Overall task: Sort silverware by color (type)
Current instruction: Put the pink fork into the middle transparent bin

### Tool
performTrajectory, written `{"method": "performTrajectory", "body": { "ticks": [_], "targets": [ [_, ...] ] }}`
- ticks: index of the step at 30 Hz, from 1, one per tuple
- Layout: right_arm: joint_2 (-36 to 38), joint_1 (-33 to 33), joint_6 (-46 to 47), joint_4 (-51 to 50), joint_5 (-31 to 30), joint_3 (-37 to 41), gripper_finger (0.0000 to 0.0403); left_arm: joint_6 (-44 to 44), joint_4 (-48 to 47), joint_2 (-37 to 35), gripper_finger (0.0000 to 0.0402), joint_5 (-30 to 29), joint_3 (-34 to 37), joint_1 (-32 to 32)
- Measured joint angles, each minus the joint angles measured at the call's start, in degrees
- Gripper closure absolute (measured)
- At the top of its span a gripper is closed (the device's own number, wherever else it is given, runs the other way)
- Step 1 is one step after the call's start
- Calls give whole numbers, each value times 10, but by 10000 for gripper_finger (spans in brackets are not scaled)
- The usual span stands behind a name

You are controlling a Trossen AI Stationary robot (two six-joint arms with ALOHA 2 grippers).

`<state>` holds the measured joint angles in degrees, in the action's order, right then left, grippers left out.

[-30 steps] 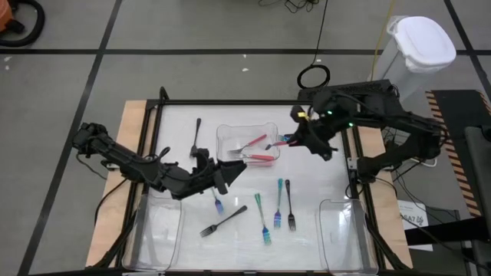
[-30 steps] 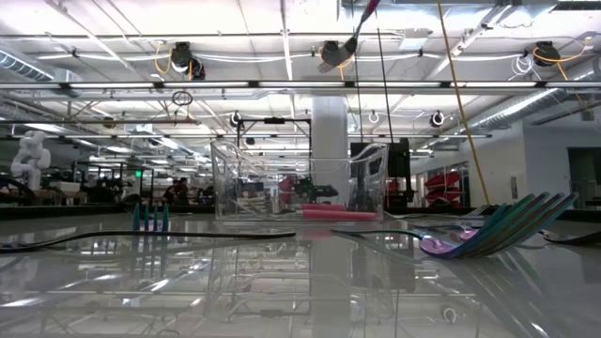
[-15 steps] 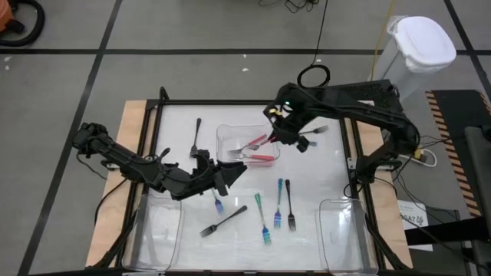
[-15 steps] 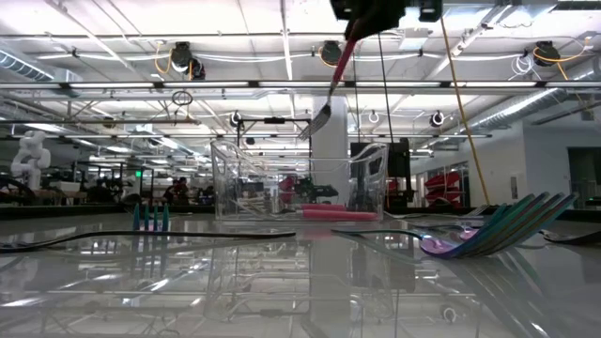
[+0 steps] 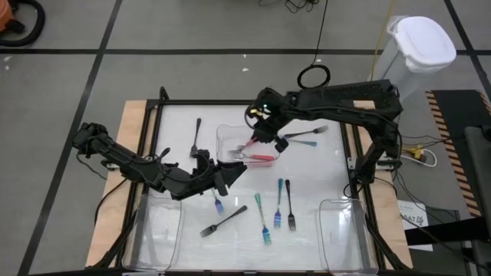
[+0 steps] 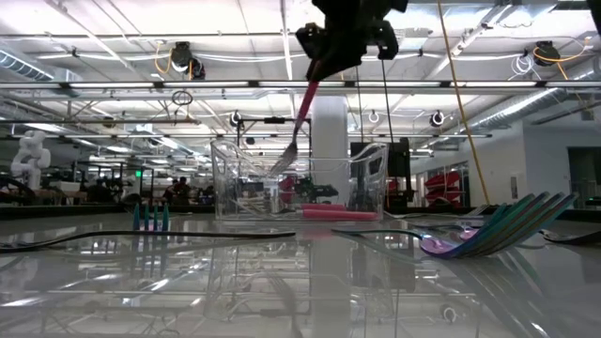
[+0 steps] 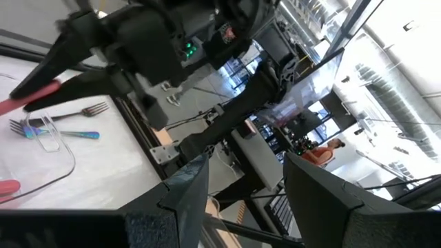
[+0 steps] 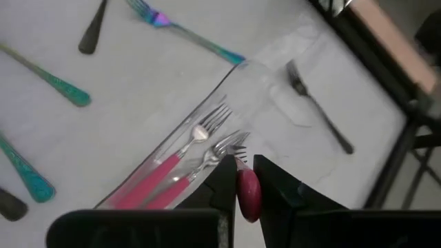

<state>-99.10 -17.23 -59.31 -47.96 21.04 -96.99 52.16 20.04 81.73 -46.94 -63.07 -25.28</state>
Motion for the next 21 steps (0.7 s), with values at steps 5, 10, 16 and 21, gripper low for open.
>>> {"method": "performTrajectory", "body": {
  "ticks": [5, 10, 16, 21],
  "targets": [
    [-19, 1, -11, 22, -2, 0, 374, 0, 0, 0, 215, 0, 0, 0],
    [-26, 0, -13, 70, -27, 0, 374, 0, 0, 0, 215, 0, 0, 0],
    [-40, 0, -12, 77, -30, 0, 374, -5, 0, 0, 215, 0, 0, 0],
    [-53, 0, -13, 65, -30, 0, 374, -5, -6, 0, 215, 0, 0, 0]
  ]
}}
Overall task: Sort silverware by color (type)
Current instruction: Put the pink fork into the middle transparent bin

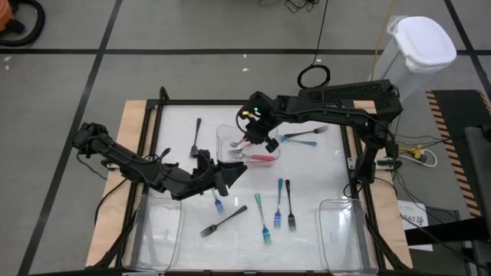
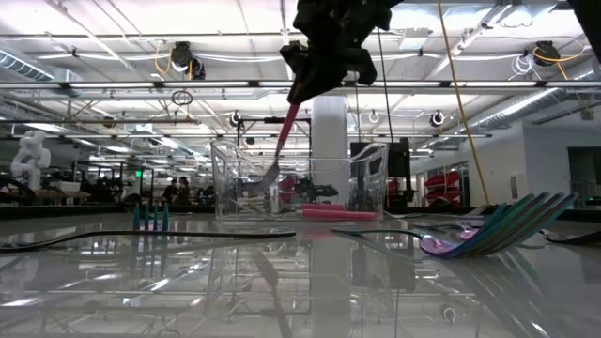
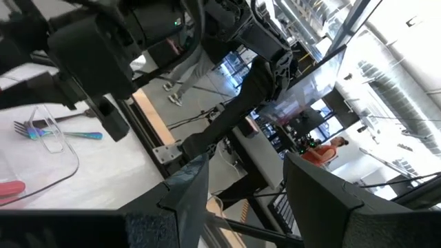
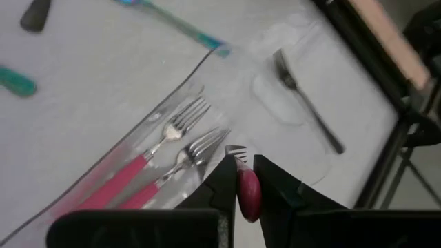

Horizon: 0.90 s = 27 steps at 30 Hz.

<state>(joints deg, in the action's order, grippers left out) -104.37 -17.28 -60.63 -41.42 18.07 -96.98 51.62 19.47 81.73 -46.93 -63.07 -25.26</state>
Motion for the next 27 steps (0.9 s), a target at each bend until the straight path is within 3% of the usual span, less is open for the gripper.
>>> {"method": "performTrajectory", "body": {
  "ticks": [27],
  "targets": [
    [-35, -9, 31, 27, 47, 0, 362, 1, -20, 0, 215, 0, 0, 3]
  ]
}}
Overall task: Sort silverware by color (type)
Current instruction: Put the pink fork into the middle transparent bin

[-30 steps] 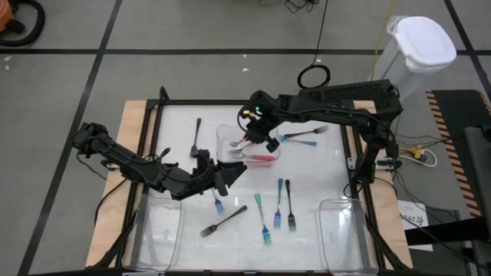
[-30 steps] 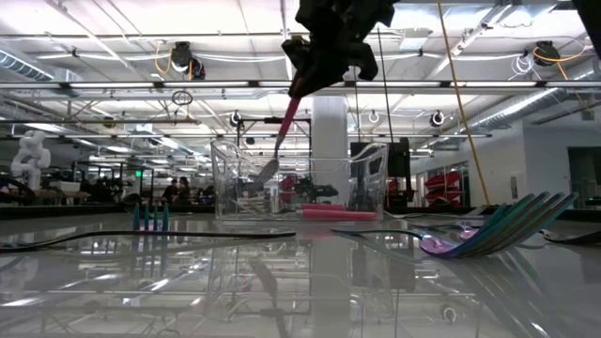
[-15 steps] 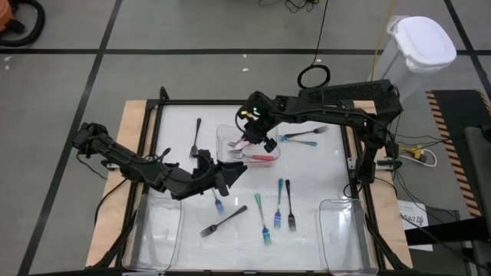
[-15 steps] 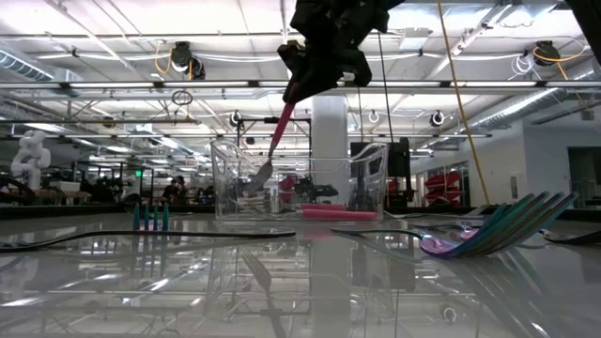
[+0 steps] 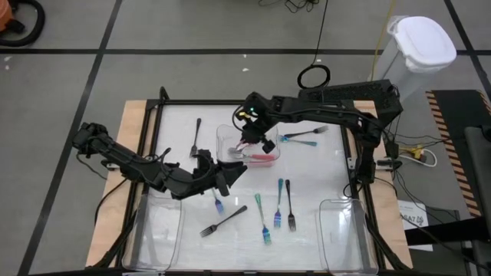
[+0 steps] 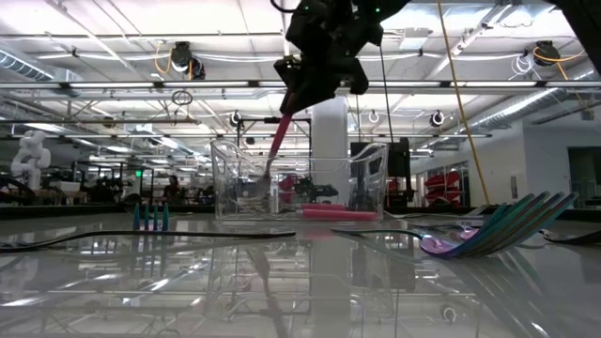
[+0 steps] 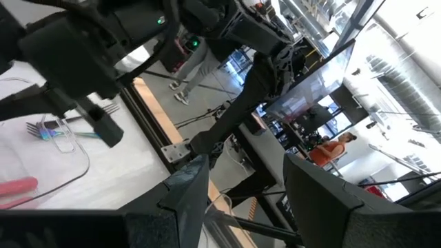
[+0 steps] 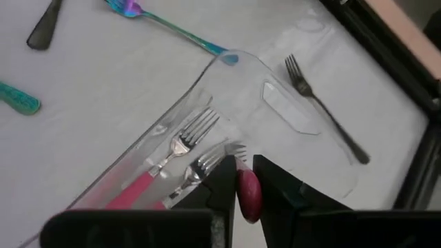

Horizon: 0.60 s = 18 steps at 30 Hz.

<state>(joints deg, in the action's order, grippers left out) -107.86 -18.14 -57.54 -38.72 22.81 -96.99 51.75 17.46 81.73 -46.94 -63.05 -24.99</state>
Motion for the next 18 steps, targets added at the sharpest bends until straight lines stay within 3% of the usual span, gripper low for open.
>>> {"method": "performTrajectory", "body": {
  "ticks": [9, 18],
  "targets": [
    [-8, 2, 44, 5, -3, 0, 355, 4, 0, 0, 215, 0, 0, 0],
    [-8, 1, 51, -6, -20, 0, 274, 4, 0, 0, 215, 0, 0, 0]
  ]
}}
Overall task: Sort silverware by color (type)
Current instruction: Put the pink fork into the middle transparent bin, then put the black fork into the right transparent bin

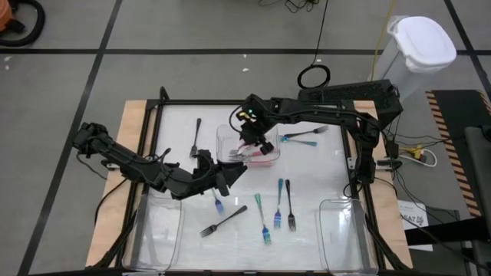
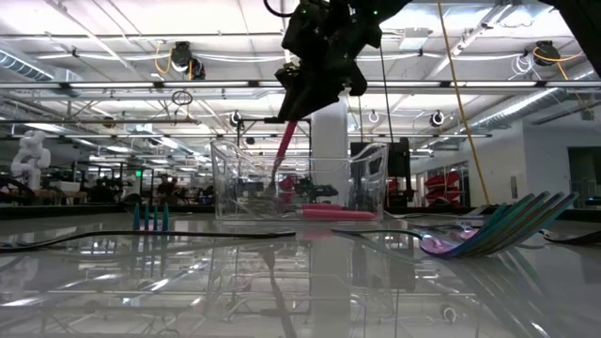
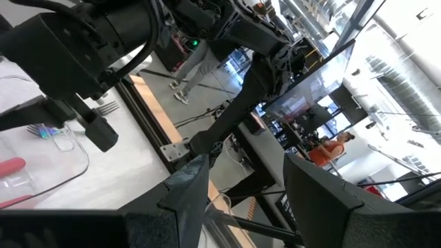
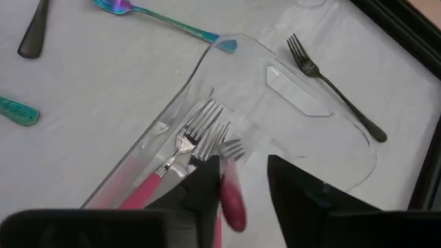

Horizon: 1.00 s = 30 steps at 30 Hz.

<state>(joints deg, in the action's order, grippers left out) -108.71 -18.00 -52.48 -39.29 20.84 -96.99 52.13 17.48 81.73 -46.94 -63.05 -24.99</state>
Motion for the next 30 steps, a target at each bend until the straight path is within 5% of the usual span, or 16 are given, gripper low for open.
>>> {"method": "performTrajectory", "body": {
  "ticks": [19, 30],
  "targets": [
    [3, 0, 122, -116, -30, 0, 107, -5, -6, 0, 215, 0, 0, 2],
    [103, -1, 190, -143, -28, 0, 100, -1, -36, 0, 215, 0, 0, 5]
  ]
}}
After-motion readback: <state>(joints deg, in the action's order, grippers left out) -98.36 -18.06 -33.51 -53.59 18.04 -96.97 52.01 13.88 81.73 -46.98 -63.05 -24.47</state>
